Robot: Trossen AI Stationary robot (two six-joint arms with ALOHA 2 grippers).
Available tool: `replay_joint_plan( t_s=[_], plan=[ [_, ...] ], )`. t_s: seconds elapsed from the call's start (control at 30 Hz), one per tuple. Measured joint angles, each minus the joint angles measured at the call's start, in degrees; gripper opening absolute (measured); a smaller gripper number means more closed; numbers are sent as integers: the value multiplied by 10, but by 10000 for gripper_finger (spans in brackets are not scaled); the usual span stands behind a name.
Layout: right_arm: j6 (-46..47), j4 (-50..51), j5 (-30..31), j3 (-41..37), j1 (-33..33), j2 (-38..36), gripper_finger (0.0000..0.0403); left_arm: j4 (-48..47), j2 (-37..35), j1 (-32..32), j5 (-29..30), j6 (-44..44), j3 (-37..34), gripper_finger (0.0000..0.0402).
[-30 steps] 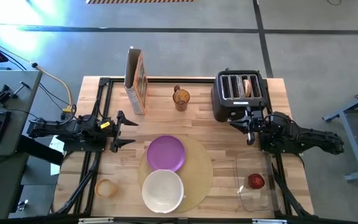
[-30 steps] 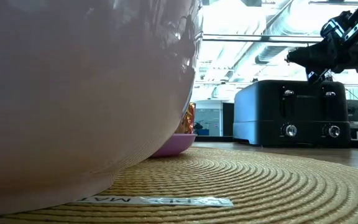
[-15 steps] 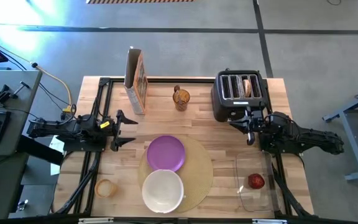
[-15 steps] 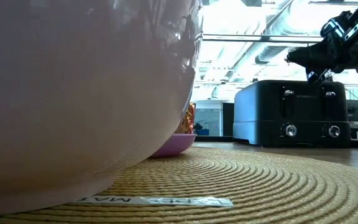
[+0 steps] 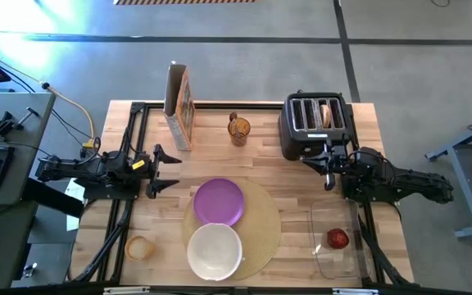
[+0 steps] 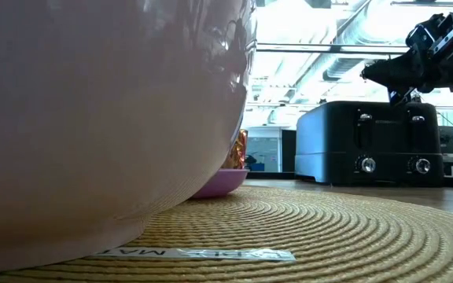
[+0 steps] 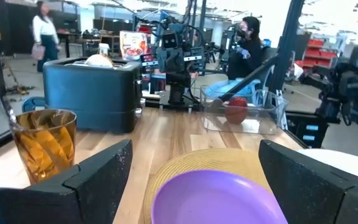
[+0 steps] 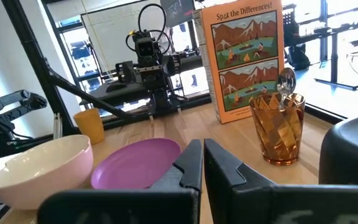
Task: Arrange a breakfast setting
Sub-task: Pour the cereal from the cereal box into the white bowl
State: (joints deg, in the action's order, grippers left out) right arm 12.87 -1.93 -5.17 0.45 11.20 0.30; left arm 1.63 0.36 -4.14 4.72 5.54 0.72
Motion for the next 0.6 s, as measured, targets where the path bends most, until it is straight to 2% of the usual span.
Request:
replay_joint_plan(
  t_s=[0.27,0.6],
  plan=[
    [1,0,0,0,0,0,0,47,0,0,3,34,0,339],
    [1,0,7,0,0,0,0,127,1,0,2,-1,1,339]
  ],
)
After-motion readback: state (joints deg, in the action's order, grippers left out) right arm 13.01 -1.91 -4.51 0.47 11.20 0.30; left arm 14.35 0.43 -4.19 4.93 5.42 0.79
